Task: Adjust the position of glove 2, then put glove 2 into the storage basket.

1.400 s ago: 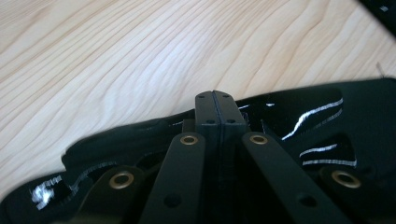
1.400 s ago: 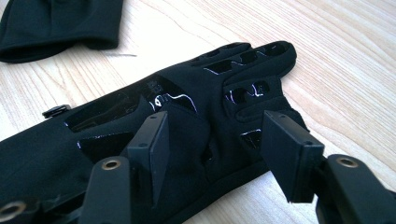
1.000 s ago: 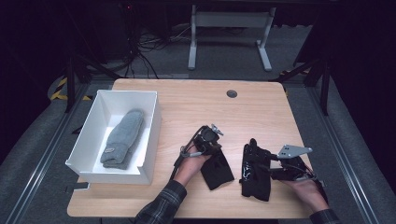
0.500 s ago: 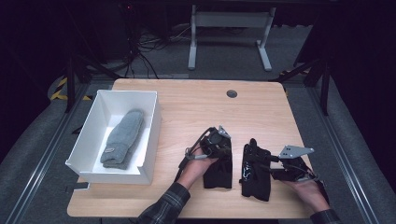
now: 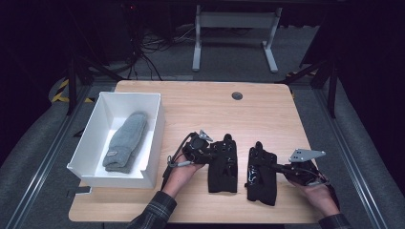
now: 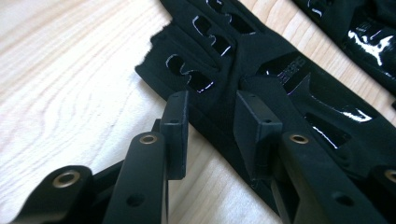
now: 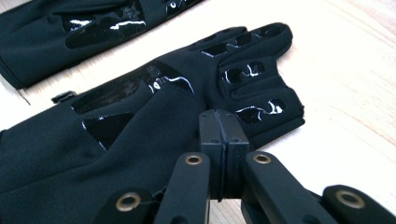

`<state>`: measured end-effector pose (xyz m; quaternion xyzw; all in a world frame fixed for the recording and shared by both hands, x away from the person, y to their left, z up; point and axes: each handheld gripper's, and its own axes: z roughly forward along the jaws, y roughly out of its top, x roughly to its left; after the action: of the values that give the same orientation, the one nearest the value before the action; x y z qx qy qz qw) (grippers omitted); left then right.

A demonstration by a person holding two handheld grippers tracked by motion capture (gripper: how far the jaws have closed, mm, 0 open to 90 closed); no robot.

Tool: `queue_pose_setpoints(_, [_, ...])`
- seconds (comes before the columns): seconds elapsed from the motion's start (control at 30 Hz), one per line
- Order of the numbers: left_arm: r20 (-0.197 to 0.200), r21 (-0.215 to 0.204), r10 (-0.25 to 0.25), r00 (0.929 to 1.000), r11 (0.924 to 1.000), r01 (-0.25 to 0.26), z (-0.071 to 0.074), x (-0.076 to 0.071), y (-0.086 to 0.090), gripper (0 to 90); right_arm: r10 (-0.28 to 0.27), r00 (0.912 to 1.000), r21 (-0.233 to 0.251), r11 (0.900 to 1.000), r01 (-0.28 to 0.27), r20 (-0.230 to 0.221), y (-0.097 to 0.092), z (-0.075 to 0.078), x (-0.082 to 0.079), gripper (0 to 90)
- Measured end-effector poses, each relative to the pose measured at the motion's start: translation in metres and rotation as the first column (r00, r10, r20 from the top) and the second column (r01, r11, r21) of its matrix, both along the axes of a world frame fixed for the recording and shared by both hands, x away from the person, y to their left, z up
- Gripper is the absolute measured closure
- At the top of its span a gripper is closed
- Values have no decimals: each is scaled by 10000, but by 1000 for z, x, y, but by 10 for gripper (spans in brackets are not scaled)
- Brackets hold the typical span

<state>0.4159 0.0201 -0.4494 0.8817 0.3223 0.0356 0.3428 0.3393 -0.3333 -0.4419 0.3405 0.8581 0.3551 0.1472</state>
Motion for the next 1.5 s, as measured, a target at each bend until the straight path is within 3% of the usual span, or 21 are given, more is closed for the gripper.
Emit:
queue_pose_setpoints(0.03, [-58,319,9,10000,9995,-7,-4,0,-3,681,-21,10000,-93,10000,21,-57,0,-2,0,900])
queue_pose_setpoints(0.13, [-12,309,58,10000,9995,-57,-5,-1,-4,721,-51,9999,-109,9999,50,-111,-2,-3,1,900])
queue_pose_setpoints(0.17, [-70,289,39,10000,9996,-36,-5,-1,-4,803,-69,9998,-128,9999,67,-213,-3,-5,3,900])
queue_pose_setpoints(0.33, [-95,195,278,9996,9994,-276,-4,-2,-4,875,66,9993,-179,9998,-73,-381,0,-7,4,900])
queue_pose_setpoints(0.57, [-407,-457,667,9969,9966,-686,-2,2,3,881,251,9987,-130,9996,-257,-449,8,-8,5,900])
queue_pose_setpoints(0.67, [-597,-1026,741,9955,9915,-800,3,2,9,882,340,9984,-110,9993,-345,-450,12,-9,7,900])
queue_pose_setpoints(0.93, [-668,-1765,701,9953,9810,-809,14,-1,14,882,642,9968,-125,9978,-649,-472,27,-8,8,900])
queue_pose_setpoints(1.5, [-680,-2570,389,9969,9648,-552,30,-3,16,882,1070,9929,-104,9941,-1076,-513,53,-9,13,900])
